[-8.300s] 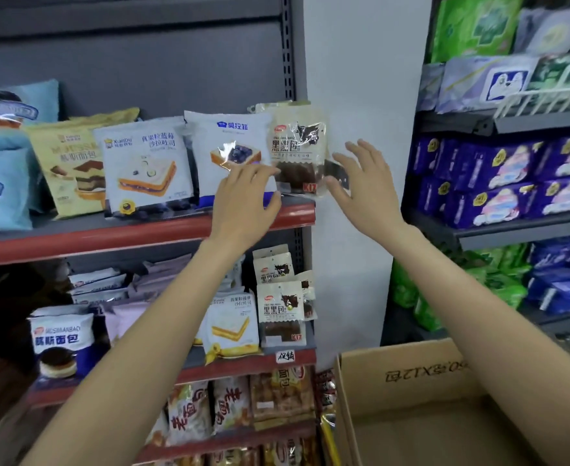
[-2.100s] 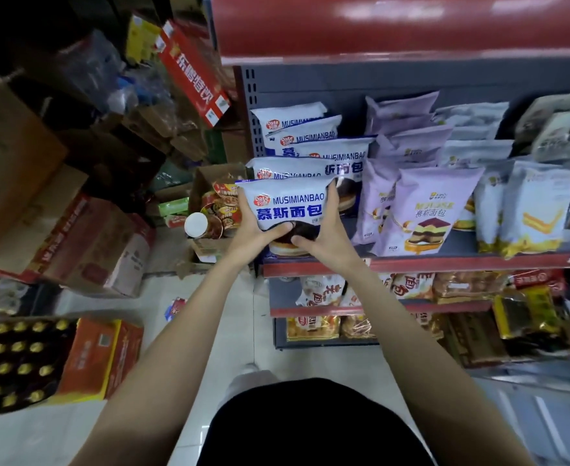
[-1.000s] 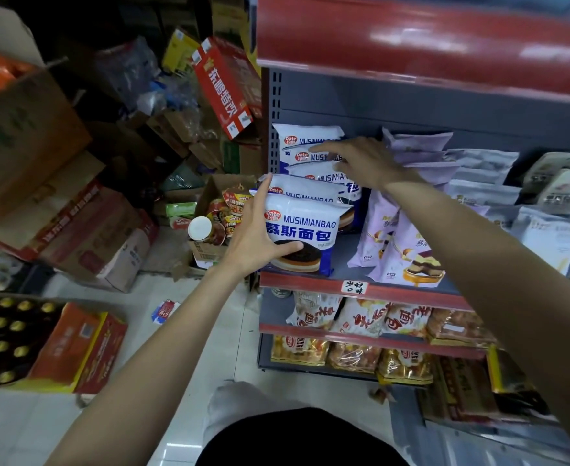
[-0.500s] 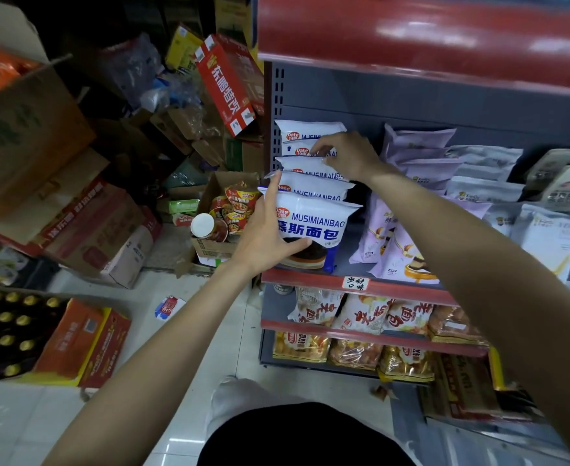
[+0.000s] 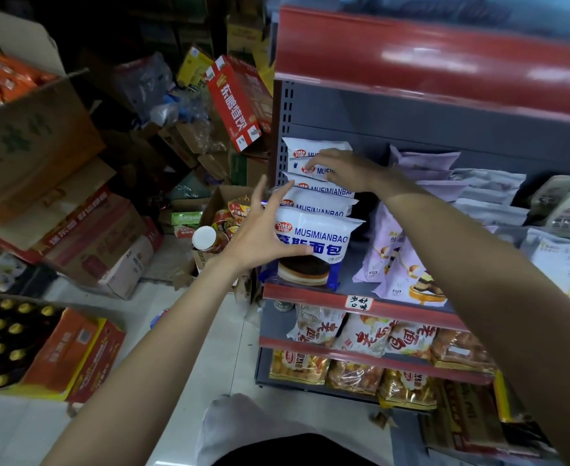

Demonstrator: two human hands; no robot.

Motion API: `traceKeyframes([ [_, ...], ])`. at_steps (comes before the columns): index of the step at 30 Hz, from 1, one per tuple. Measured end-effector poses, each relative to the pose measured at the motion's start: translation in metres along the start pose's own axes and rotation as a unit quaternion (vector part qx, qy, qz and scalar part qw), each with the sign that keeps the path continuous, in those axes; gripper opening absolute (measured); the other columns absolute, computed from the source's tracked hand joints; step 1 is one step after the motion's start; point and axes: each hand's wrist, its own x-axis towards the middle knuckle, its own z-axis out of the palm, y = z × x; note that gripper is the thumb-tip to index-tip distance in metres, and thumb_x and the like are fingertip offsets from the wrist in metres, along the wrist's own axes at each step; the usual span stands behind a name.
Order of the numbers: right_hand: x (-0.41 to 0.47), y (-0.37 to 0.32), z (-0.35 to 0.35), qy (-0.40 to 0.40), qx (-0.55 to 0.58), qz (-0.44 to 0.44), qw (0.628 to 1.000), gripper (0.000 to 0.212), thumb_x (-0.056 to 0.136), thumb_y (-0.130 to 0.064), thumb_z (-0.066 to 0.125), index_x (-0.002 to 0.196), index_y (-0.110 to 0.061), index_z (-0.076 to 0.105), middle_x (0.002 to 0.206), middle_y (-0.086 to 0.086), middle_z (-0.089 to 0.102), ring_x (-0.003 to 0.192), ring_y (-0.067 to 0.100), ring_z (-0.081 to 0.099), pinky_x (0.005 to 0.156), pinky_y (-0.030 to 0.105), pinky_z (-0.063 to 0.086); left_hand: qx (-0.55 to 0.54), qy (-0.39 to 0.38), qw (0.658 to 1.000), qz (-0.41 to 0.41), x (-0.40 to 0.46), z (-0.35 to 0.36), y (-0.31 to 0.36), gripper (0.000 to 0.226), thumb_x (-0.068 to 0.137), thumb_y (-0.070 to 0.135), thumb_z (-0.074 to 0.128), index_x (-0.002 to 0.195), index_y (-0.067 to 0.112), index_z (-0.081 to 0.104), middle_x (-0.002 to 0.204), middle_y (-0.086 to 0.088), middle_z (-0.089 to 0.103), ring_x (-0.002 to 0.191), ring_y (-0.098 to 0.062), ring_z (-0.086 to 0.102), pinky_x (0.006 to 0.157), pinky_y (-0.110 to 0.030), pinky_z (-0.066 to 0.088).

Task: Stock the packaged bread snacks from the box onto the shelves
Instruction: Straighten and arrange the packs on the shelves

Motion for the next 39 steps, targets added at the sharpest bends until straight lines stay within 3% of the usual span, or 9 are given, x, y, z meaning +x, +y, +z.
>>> traceKeyframes([
  [4,0.009,-0.002,0.008,0.015,-0.05,0.048,0.997,0.041,0.1,-0.015,0.043,0.132,-0.041,0.048,0.146,0.007,0.034,0.129,0.036,0.033,0.102,0.046,0.036,0.02,0.006,1.0,0.011,0.003,0.008,-0.004,0.103,0.062,0.049,0.082,0.143,0.045,0.019,0.154,0.006,0.008,0.126,-0.023,0.043,0.087,-0.023,0.039],
  [11,0.013,-0.014,0.009,0.131,-0.019,0.058,0.989,0.06,0.089,0.012,0.043,0.136,-0.023,0.051,0.134,0.005,0.055,0.122,0.032,0.048,0.09,0.039,0.045,0.003,0.004,1.0,0.016,0.001,0.01,-0.004,0.1,0.067,0.053,0.078,0.144,0.045,0.015,0.155,0.004,0.009,0.134,-0.024,0.036,0.093,-0.027,0.037],
  [15,0.005,-0.007,-0.004,0.166,0.027,0.094,0.981,0.044,0.095,-0.01,0.05,0.138,-0.018,0.045,0.136,0.009,0.053,0.123,0.031,0.05,0.095,0.04,0.043,-0.072,0.057,0.996,0.019,0.003,-0.006,-0.001,0.07,0.082,0.072,0.047,0.142,0.055,0.015,0.158,0.009,0.012,0.141,-0.015,0.026,0.104,-0.039,0.036],
  [17,-0.004,-0.003,-0.009,0.17,0.054,0.09,0.98,0.042,0.097,-0.026,0.049,0.138,-0.016,0.042,0.138,0.014,0.049,0.123,0.033,0.049,0.096,0.04,0.042,-0.102,0.126,0.986,0.043,0.011,-0.018,-0.004,0.06,0.087,0.069,0.038,0.142,0.047,0.028,0.152,0.01,0.028,0.136,-0.006,0.033,0.104,-0.035,0.037],
  [20,-0.014,0.003,-0.005,0.158,0.061,0.077,0.982,0.048,0.098,-0.039,0.043,0.141,-0.016,0.038,0.141,0.017,0.042,0.129,0.032,0.043,0.102,0.038,0.036,-0.071,0.153,0.984,0.066,0.038,-0.033,-0.015,0.048,0.096,0.053,0.039,0.138,0.031,0.042,0.139,0.01,0.047,0.126,-0.006,0.045,0.103,-0.037,0.04],
  [26,-0.006,0.008,0.017,0.041,0.112,0.203,0.972,0.063,0.092,-0.062,0.035,0.147,-0.034,0.023,0.157,0.015,0.008,0.141,0.039,0.022,0.116,0.043,0.021,0.098,-0.03,0.993,0.059,0.114,-0.032,-0.027,0.054,0.098,0.05,0.037,0.146,0.026,0.03,0.149,-0.007,0.039,0.134,-0.024,0.038,0.107,-0.037,0.033],
  [31,-0.001,0.001,0.014,0.029,0.068,0.187,0.98,0.08,0.084,-0.069,0.044,0.149,-0.028,0.022,0.156,0.014,0.018,0.141,0.035,0.025,0.114,0.04,0.023,-0.068,-0.164,0.984,-0.017,0.136,-0.019,-0.033,0.055,0.095,0.051,0.045,0.146,0.036,0.03,0.147,-0.001,0.04,0.115,-0.01,0.045,0.087,-0.02,0.036],
  [35,-0.009,0.001,0.012,0.049,0.051,0.137,0.988,0.07,0.09,-0.051,0.052,0.148,-0.019,0.028,0.146,0.016,0.033,0.135,0.031,0.034,0.111,0.037,0.029,-0.054,-0.087,0.993,0.053,0.139,-0.016,-0.04,0.048,0.098,0.041,0.045,0.142,0.023,0.04,0.133,-0.007,0.055,0.108,-0.015,0.056,0.088,-0.026,0.042],
  [39,-0.009,-0.003,0.012,0.033,0.0,0.13,0.991,0.063,0.094,-0.051,0.044,0.149,-0.027,0.025,0.148,0.01,0.032,0.133,0.029,0.037,0.107,0.038,0.034,0.117,-0.021,0.983,0.139,0.14,-0.023,-0.046,0.054,0.096,0.049,0.041,0.142,0.021,0.041,0.139,-0.011,0.05,0.122,-0.027,0.05,0.098,-0.037,0.042],
])
